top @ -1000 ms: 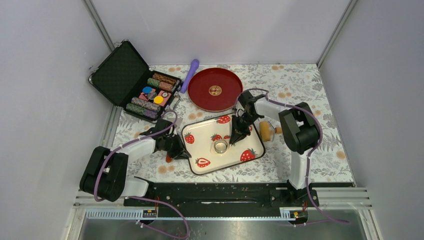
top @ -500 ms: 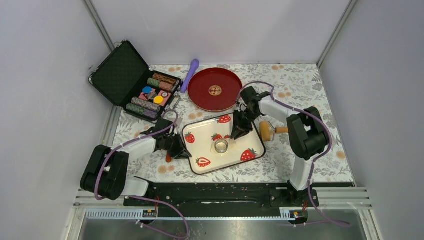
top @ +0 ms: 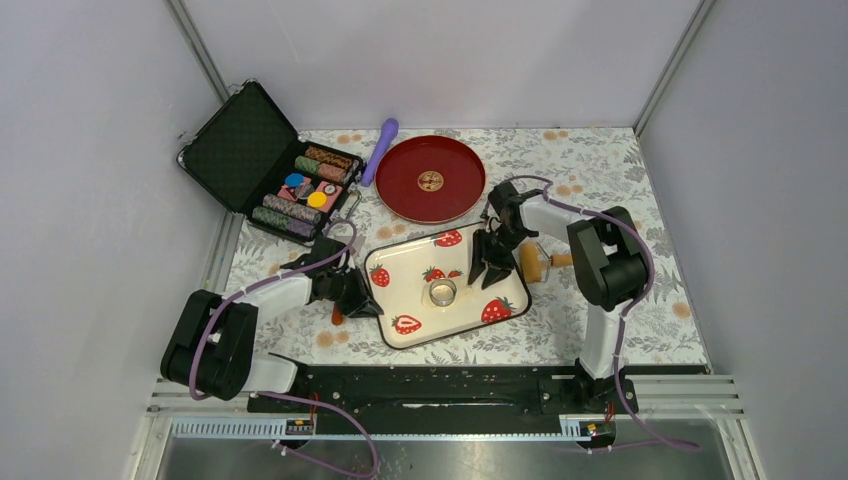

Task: Roll out the dumpling wrappers from the dough

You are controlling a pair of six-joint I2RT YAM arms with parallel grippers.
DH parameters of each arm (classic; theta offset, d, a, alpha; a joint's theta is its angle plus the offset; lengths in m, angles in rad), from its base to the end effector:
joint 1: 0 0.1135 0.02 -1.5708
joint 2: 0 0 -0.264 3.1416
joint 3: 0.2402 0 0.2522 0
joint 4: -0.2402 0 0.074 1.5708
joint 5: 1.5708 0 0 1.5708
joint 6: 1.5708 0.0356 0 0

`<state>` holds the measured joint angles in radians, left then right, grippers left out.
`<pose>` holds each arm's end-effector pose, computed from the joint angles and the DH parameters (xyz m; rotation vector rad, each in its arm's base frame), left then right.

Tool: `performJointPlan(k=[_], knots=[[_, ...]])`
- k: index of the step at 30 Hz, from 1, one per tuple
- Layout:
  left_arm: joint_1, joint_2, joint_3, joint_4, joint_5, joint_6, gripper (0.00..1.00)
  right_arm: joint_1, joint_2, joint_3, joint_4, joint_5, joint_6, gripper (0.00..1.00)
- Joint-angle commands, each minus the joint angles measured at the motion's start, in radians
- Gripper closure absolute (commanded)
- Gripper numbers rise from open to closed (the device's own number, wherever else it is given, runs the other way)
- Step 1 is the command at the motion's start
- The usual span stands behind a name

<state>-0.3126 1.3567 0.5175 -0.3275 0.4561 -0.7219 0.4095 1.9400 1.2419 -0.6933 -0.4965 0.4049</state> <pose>0.1987 -0.0807 0.1319 -0.4524 2.8556 -0.8751 0.3237 0.1590 0.1446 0.0753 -3.0001 -0.8052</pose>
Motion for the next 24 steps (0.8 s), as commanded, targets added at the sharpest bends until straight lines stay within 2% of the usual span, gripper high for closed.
performJointPlan(k=[1,22,24], knots=[[-0.005,0.028,0.001,-0.025,-0.106,0.051,1.0,-0.007,0.046,-0.009,0.013,-0.057,0.013,0.53],[-0.005,0.042,0.012,-0.024,-0.101,0.05,1.0,-0.002,0.146,0.018,0.109,-0.166,0.07,0.57],[-0.005,0.041,0.012,-0.024,-0.1,0.049,1.0,-0.001,0.149,0.021,0.114,-0.169,0.072,0.61]])
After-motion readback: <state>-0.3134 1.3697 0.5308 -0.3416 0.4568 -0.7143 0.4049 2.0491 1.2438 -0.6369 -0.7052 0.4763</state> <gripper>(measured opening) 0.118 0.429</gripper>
